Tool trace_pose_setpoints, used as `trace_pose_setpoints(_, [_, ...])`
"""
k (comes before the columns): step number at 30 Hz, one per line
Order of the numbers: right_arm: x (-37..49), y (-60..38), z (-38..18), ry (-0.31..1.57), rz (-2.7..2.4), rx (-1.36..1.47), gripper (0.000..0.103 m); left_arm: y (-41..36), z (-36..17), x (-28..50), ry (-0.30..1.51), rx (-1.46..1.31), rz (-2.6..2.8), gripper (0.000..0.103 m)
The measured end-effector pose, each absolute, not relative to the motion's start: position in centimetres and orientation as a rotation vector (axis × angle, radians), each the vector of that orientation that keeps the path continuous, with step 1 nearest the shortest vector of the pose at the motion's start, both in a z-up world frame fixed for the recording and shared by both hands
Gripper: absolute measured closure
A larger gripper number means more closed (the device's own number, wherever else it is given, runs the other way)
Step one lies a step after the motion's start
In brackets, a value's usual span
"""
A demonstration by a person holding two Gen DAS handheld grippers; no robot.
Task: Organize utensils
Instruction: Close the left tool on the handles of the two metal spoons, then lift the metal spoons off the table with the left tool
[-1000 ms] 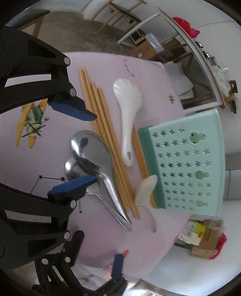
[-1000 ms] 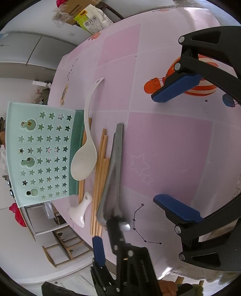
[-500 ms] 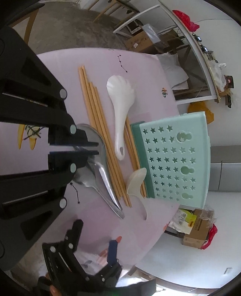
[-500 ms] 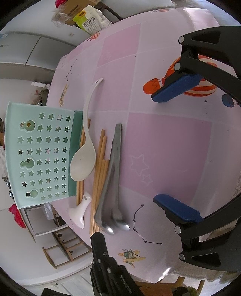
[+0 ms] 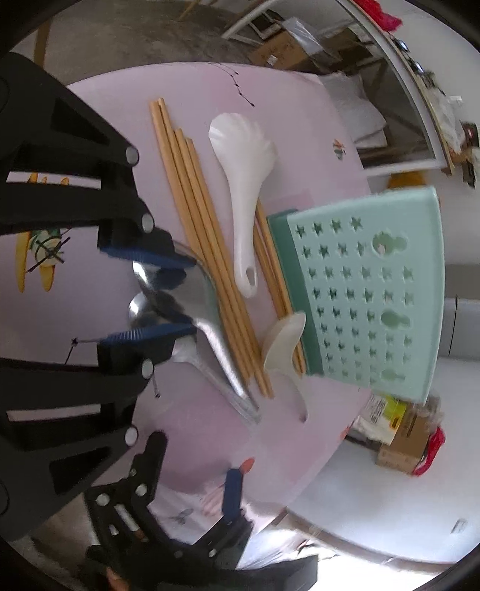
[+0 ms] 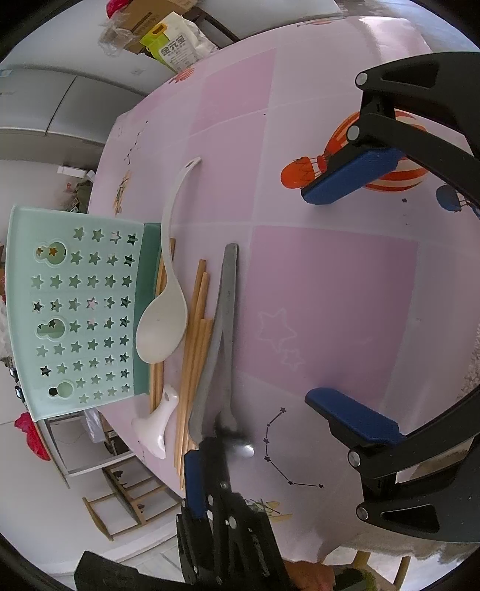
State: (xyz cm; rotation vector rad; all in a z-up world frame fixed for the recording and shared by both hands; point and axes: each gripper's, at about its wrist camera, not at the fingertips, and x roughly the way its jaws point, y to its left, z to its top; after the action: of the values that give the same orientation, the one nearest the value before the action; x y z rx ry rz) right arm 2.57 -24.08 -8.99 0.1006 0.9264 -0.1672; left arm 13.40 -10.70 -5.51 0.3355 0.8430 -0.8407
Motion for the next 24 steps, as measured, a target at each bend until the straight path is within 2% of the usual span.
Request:
trace_pose_setpoints(1, [2.6,-24.1,-9.0,0.927,-0.167,0.101,0.006,-10.5,-5.3,13.2,0.853,0.326,-0.863,0.099])
trace_pose_setpoints(2, [2.6,-24.1,-9.0,0.928,-0.166,0.102,0.006,-10.4,-5.2,13.2,0.878,0.306,-0.885,0.102])
trace_pose_setpoints(8, [2.5,-24.1,-9.0,0.932,-0.164,0.103,0.006,-9.3,-5.2,13.1,0.859,0.270,-0.847,0.102])
trace_pose_setpoints(9, [2.5,-24.0,-9.0,0.932,-0.163,0.102,0.006,-9.1,-5.1,13.1,0.846,0.260,-0.839,0.099])
trace_pose_setpoints(11, [2.5,-24.0,-9.0,0.933,-0.162,0.102,0.006,-9.0,-4.9,13.2,0.836,0.255,-0.832,0.077])
trace_pose_setpoints(12, [2.5,-24.0,-9.0,0.932,-0.162,0.102,0.006,-9.0,-4.9,13.2,0.835,0.257,-0.829,0.063])
trace_pose_setpoints(13, [2.5,-24.0,-9.0,0.932,-0.164,0.102,0.006,-9.3,-5.0,13.4,0.836,0.265,-0.833,0.060])
trace_pose_setpoints(19, [2.4,-24.1,-8.9,0.935,-0.164,0.105,0.006,-10.3,-6.1,14.7,0.916,0.222,-0.895,0.061])
trace_pose_setpoints(22, [2.3,-24.1,-8.9,0.935,-0.166,0.105,0.006,-10.2,-6.2,14.5,0.960,0.176,-0.969,0.071])
trace_pose_setpoints(24, [2.2,-24.1,-8.9,0.934,-0.165,0.106,0.006,-10.2,-6.1,13.6,0.966,0.199,-1.011,0.073])
